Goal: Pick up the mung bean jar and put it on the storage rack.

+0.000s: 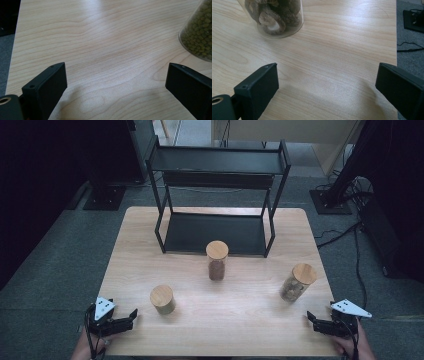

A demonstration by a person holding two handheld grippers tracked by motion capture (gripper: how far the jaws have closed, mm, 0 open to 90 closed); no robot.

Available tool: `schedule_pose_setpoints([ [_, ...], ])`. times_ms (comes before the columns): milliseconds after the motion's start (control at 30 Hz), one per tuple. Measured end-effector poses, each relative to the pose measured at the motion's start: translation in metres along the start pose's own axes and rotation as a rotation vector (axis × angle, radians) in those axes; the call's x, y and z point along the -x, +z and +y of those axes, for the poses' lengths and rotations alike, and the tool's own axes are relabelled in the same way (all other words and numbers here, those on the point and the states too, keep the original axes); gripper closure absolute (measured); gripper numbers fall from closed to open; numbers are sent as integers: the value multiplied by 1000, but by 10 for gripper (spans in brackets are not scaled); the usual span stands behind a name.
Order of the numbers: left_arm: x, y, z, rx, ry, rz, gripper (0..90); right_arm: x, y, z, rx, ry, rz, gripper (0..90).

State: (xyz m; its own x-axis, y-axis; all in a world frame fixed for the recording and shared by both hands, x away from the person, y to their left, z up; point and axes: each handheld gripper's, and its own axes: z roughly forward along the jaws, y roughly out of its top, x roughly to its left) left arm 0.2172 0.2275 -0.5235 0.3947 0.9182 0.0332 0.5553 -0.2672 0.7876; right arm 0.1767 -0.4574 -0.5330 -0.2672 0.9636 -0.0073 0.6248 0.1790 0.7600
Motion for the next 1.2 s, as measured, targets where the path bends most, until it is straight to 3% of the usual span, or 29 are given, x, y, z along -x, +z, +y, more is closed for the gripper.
schedule_pose_setpoints([
  [400, 3, -2, -1, 3, 12, 2, 43, 0, 1, 1, -11, -3, 8, 42],
  [800, 14, -2, -1, 11, 25, -42, 43, 0, 2, 1, -17, -8, 15, 42],
  [1200, 32, -2, 3, 16, 70, -76, 43, -1, 2, 1, -23, -15, 19, 42],
])
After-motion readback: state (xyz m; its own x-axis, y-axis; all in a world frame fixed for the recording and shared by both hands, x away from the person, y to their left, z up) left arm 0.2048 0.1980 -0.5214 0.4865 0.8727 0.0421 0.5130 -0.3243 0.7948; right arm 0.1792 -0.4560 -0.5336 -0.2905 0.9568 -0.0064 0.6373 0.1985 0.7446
